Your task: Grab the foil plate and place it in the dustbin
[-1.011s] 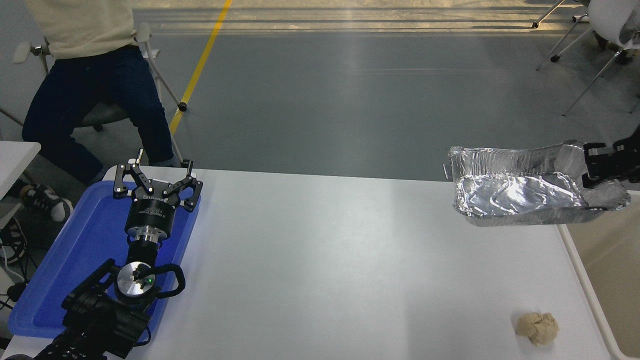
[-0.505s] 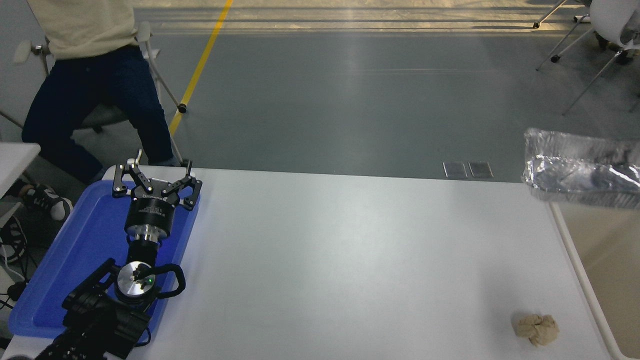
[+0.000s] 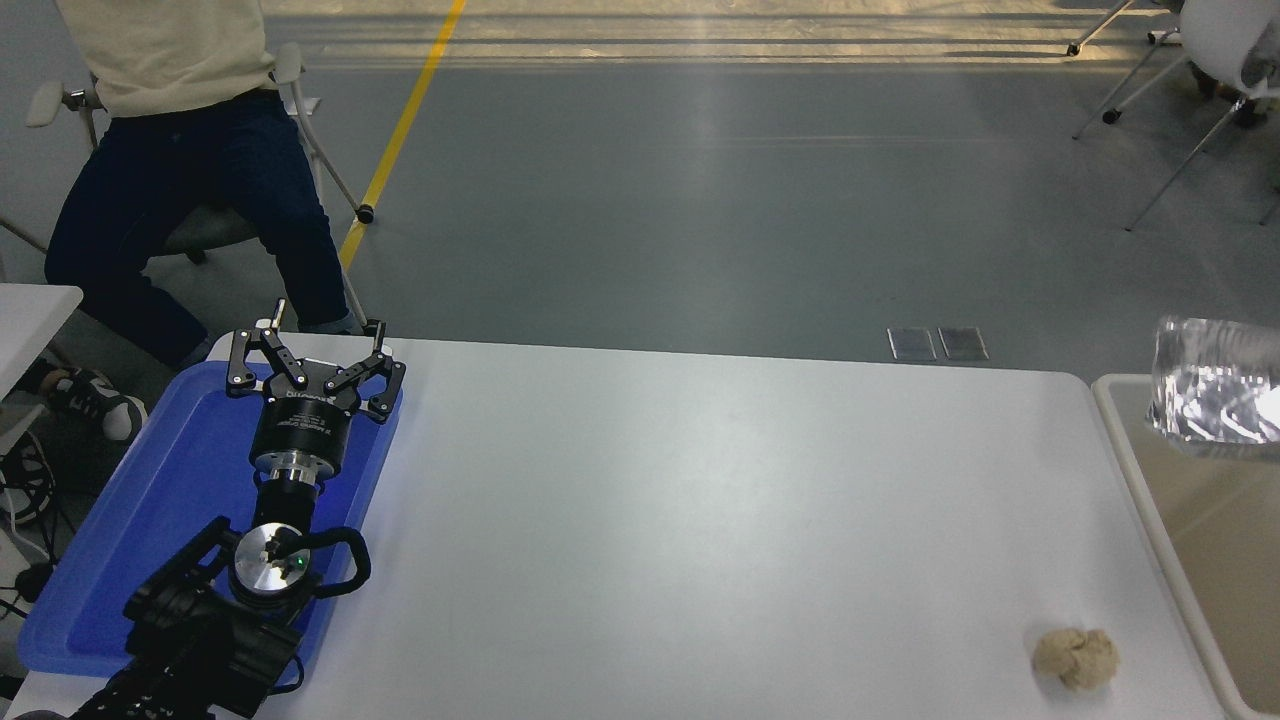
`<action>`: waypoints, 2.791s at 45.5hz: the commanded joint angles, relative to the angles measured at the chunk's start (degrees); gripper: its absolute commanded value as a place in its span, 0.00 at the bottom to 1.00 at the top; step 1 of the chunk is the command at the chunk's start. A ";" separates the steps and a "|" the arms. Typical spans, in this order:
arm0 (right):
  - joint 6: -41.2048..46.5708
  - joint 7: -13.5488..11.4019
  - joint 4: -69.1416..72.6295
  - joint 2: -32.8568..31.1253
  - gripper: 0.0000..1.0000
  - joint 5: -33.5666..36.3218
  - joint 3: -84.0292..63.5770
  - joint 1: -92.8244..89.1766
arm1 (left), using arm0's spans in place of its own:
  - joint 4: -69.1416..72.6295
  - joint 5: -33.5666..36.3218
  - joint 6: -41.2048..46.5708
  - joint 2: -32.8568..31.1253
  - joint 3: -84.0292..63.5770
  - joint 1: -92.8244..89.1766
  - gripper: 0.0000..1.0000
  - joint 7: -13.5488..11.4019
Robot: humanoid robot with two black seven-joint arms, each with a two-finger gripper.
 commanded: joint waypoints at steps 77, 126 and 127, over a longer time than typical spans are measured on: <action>-24.00 -6.50 -11.90 12.50 1.00 4.16 1.45 -20.56 | 0.00 -0.01 0.00 -0.08 0.00 0.00 1.00 0.00; -21.36 -17.49 39.15 6.53 1.00 -3.05 9.28 12.92 | 0.00 0.08 0.00 -0.08 0.00 0.00 1.00 0.00; -21.45 -17.75 40.47 6.53 1.00 -3.23 8.31 13.98 | 0.00 0.08 0.00 -0.08 0.00 -0.09 1.00 0.08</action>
